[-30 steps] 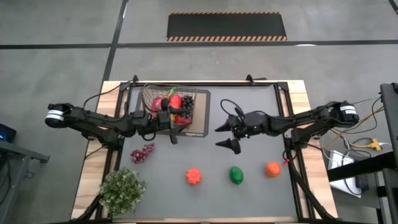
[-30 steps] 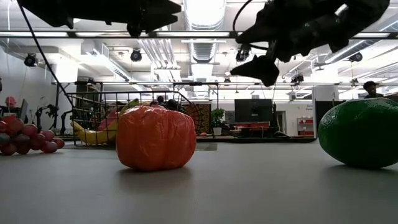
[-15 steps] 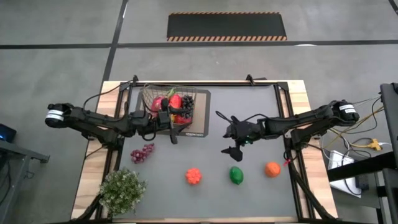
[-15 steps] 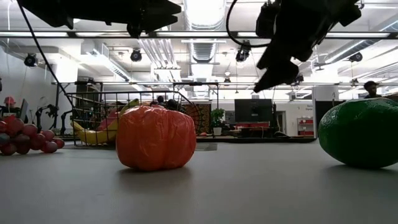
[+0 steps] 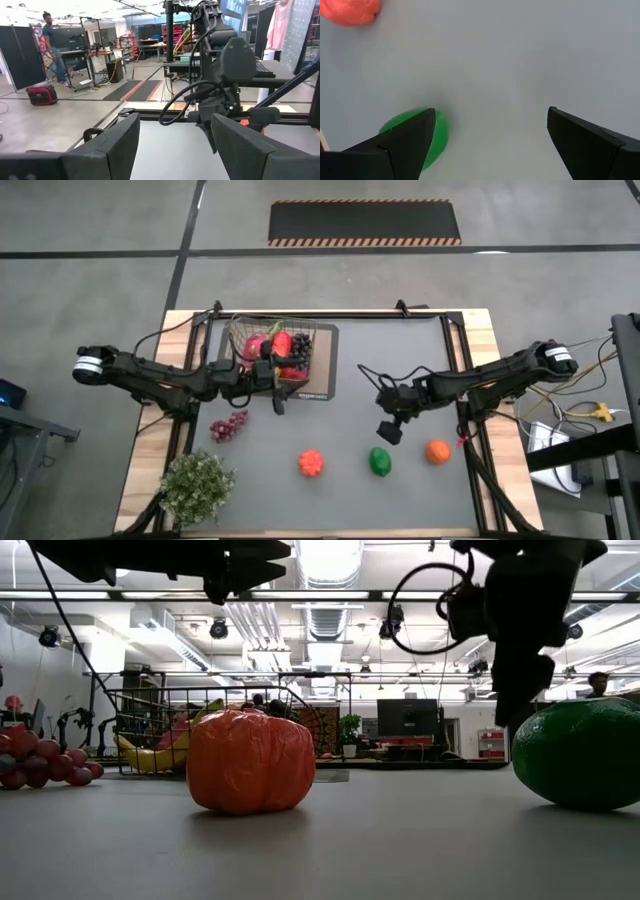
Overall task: Build produce basket
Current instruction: Put the green lime into the wire basket
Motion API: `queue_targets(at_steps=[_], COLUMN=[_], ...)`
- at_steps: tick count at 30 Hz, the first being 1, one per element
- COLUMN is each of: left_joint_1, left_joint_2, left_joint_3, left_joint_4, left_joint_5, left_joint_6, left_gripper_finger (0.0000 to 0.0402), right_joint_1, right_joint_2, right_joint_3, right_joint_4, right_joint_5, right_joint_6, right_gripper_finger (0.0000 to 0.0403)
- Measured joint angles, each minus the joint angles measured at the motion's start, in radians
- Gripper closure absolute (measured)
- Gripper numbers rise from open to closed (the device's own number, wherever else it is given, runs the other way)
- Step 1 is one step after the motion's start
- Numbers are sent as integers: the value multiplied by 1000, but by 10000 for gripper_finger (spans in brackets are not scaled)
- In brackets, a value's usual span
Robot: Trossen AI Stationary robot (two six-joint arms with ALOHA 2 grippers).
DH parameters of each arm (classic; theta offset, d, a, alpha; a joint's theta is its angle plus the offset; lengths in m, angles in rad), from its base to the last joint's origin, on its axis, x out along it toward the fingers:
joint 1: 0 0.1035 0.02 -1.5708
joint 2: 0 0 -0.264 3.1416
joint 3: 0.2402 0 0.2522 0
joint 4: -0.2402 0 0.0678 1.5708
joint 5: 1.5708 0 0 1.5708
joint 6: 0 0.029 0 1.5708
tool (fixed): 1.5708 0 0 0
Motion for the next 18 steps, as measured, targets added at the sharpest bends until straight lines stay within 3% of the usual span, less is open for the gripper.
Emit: queue_targets(at_steps=[11, 18], left_joint_1=[1, 1], left_joint_2=[-1, -1], left_joint_3=[0, 0], left_joint_4=[9, 9], left_joint_5=[-1, -5], left_joint_6=[9, 8], left_gripper_finger=[173, 173], right_joint_1=[108, 188], right_joint_2=[12, 125], right_joint_3=[152, 296], right_joint_4=[-57, -140], right_joint_5=[39, 90], right_joint_6=[251, 351], right_gripper_finger=[38, 38])
